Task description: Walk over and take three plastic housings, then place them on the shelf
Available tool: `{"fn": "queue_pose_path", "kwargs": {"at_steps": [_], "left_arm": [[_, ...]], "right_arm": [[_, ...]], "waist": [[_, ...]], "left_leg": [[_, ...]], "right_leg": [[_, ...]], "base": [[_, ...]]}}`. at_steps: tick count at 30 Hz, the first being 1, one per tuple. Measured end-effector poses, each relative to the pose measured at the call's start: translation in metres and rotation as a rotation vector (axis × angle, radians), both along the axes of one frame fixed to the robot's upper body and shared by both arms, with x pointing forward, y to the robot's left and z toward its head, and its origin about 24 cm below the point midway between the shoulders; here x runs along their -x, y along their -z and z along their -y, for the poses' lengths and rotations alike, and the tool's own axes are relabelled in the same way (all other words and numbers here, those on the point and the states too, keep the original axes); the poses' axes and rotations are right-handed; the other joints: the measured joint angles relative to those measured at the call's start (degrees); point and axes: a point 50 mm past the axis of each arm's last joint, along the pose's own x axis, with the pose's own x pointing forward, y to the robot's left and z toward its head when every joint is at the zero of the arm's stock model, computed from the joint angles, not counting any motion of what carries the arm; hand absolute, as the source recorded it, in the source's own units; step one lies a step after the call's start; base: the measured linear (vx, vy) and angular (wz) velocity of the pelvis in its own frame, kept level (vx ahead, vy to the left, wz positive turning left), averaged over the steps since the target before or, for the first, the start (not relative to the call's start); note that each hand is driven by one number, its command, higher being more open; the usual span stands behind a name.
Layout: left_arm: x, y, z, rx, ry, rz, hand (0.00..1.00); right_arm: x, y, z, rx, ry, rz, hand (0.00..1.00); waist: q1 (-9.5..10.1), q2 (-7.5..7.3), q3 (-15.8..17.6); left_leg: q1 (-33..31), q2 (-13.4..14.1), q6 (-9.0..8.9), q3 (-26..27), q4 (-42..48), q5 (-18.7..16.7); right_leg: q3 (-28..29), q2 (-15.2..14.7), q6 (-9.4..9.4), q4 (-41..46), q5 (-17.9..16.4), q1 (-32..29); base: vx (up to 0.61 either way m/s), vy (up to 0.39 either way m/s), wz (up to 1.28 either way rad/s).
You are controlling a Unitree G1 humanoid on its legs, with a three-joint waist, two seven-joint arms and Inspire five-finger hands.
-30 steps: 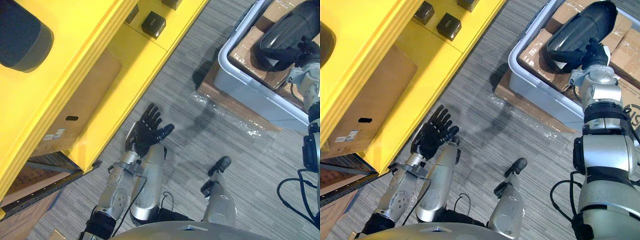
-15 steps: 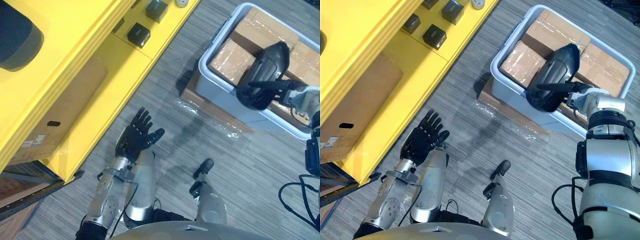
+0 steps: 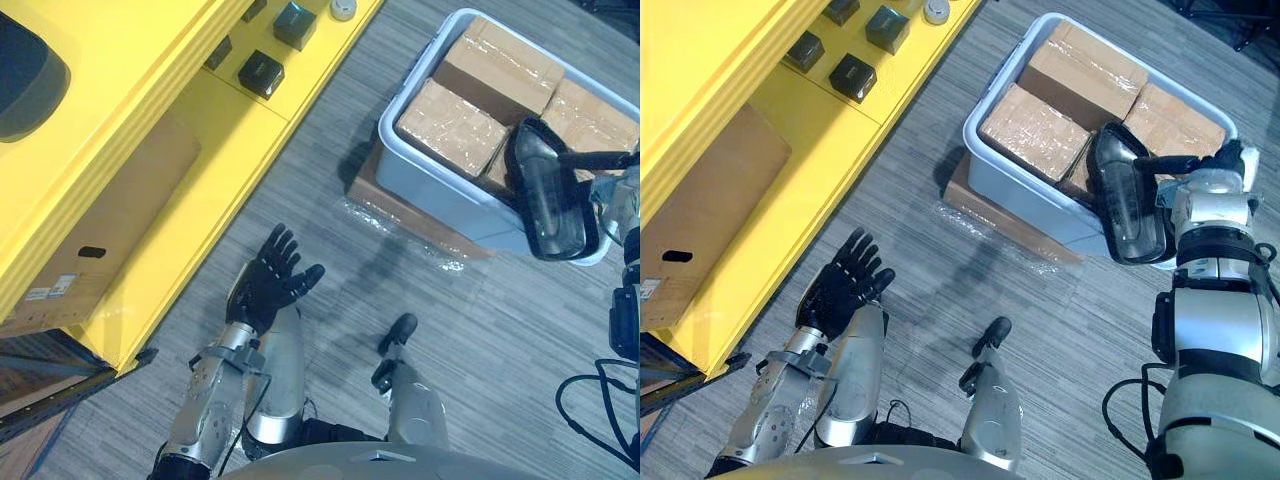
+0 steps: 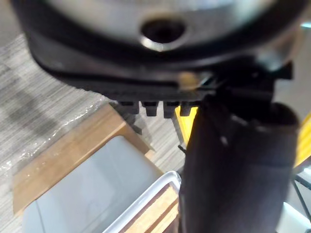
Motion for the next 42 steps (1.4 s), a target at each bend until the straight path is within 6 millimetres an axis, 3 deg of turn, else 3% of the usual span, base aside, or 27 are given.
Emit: {"fn": "queue_pose_path", "kwargs": {"at_steps": [13,22,34,42], "left_arm": [[0.001,0.001,0.006,0.005,0.01,0.001,1.0],[0.001,-0.005,-0.004,0.002,-0.034,0.027,1.0],[0.003,-0.012,-0.011,-0.003,-0.059,0.052,1.0],[0.005,-0.002,-0.013,-0.01,-0.078,0.006,1.0]], "right_arm": [[0.001,0.011,-0.003,0.039,0.06,-0.013,1.0],[0.008,0.01,-0.002,0.137,0.034,0.042,1.0],[0.02,0.034,0.004,0.163,-0.055,-0.072,1.0],[0.019,0.043,0.005,0.165,-0.062,-0.125,1.0]], "waist": [[-2.53,0.22,-0.1],[-4.4,0.21,-0.1],[-5.12,0.04,0.0],[-4.97,0.11,-0.1]], "left_leg": [[0.7,-0.1,-0.18,0.5,-2.2,0.8],[1.0,0.0,-0.19,0.8,-2.0,0.6],[-0.4,0.5,0.05,2.5,0.3,-1.4],[-2.6,0.5,0.15,2.4,0.9,-1.8]], "right_leg": [[0.4,-0.2,-0.35,0.1,-0.2,-0.7],[0.9,-0.1,-0.35,0.3,-0.2,-0.7],[3.0,0.1,-1.18,0.6,-0.7,-2.9],[3.0,0.0,-0.85,1.7,-0.5,-5.1]], "base": [[0.02,0.051,-0.01],[0.01,0.061,-0.02],[0.0,0.082,-0.09],[0.03,0.069,0.0]]}}
